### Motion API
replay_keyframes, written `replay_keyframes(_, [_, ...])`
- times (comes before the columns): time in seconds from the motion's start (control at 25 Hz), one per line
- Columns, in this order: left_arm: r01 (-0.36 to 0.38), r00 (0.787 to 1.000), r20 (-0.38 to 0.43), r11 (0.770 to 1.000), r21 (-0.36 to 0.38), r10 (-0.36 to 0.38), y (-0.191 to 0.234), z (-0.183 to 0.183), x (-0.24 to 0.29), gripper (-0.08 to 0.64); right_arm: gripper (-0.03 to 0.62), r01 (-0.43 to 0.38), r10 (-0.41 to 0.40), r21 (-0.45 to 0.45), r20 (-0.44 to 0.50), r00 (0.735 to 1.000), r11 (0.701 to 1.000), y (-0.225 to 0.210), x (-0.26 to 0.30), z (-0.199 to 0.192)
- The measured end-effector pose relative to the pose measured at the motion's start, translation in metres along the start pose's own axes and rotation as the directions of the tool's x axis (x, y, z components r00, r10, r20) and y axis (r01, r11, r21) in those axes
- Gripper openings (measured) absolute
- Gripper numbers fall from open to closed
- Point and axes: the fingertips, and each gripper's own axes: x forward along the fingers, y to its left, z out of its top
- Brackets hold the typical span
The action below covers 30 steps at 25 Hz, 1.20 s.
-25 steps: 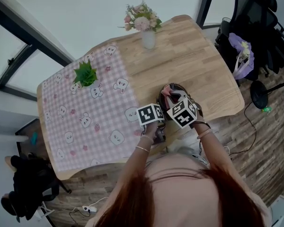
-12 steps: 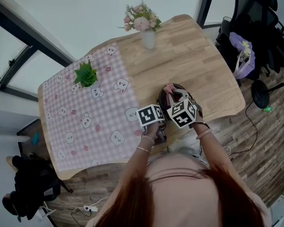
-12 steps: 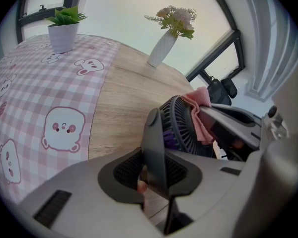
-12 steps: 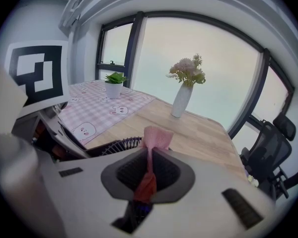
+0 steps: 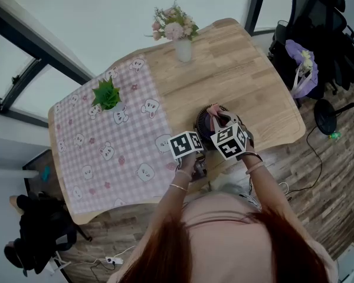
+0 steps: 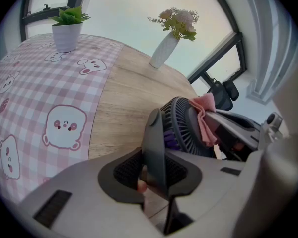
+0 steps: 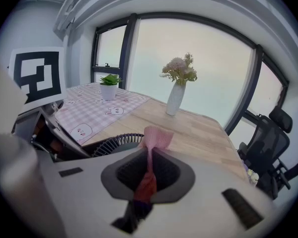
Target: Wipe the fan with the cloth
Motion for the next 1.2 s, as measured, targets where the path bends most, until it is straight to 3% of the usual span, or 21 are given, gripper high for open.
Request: replay_keyframes(1.2, [-0.036,0.999,0.003,0.999,0.005,0.036,-0.001,-0.001,0.001,0.087,0.023,0.034,-0.037,0.109,0.025,0.999,0.993,-0.021,-0.019,-0.025])
